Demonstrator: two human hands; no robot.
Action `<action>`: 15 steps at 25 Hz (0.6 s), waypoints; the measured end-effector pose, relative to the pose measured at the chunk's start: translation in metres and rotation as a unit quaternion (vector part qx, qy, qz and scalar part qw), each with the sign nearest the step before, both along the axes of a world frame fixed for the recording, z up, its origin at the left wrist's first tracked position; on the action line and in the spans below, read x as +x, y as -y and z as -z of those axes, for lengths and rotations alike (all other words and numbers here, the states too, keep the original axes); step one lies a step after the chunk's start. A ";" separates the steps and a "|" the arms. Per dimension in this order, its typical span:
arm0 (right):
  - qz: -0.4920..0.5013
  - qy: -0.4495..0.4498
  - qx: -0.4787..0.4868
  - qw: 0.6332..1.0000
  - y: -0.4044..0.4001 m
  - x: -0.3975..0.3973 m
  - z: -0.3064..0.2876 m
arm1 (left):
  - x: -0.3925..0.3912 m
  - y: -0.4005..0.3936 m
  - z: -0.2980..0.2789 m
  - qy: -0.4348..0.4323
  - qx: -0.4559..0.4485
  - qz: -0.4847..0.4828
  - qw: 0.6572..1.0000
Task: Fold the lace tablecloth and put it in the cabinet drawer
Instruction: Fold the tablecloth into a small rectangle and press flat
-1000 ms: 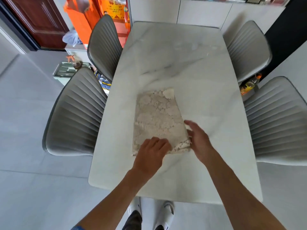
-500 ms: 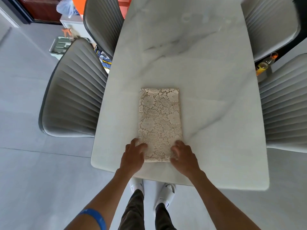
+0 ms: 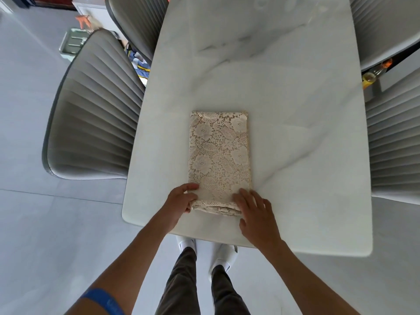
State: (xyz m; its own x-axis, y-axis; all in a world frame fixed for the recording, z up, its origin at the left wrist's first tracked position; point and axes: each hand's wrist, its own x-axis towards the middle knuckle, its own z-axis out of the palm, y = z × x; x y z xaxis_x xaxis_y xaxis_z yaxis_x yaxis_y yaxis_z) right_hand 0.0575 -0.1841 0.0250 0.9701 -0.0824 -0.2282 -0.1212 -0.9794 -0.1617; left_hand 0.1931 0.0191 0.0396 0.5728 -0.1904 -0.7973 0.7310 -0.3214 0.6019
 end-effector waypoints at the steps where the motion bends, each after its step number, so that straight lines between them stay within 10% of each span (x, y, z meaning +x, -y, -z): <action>1: -0.010 0.011 0.008 1.000 0.003 -0.003 0.001 | -0.001 -0.005 -0.002 -0.025 -0.016 -0.021 0.999; 4: -0.046 0.049 0.063 0.996 0.011 -0.009 0.003 | -0.011 -0.029 -0.003 -0.082 -0.046 -0.010 0.996; 6: -0.072 0.052 0.111 0.990 0.016 -0.008 0.001 | -0.019 -0.045 -0.001 0.020 0.062 0.166 0.984; 9: -0.043 -0.006 0.211 0.976 0.028 0.000 -0.008 | -0.037 -0.057 0.008 0.406 0.264 0.494 0.722; 11: -0.007 -0.065 0.271 0.960 0.037 0.004 -0.014 | -0.039 -0.054 0.015 0.516 0.218 0.526 0.640; 13: 0.000 -0.091 0.293 0.952 0.043 0.010 -0.019 | -0.037 -0.048 0.019 0.487 0.146 0.531 0.678; 15: 0.031 -0.094 0.307 0.947 0.047 0.022 -0.022 | -0.032 -0.046 0.018 0.379 0.109 0.467 0.791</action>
State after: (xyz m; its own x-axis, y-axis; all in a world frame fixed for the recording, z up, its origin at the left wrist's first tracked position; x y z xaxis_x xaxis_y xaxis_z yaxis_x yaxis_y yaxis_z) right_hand 0.0794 -0.2313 0.0470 0.9054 0.0667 -0.4193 -0.2576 -0.6987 -0.6674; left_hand 0.1613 0.0649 0.0215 0.5920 -0.7193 -0.3635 -0.4323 -0.6641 0.6100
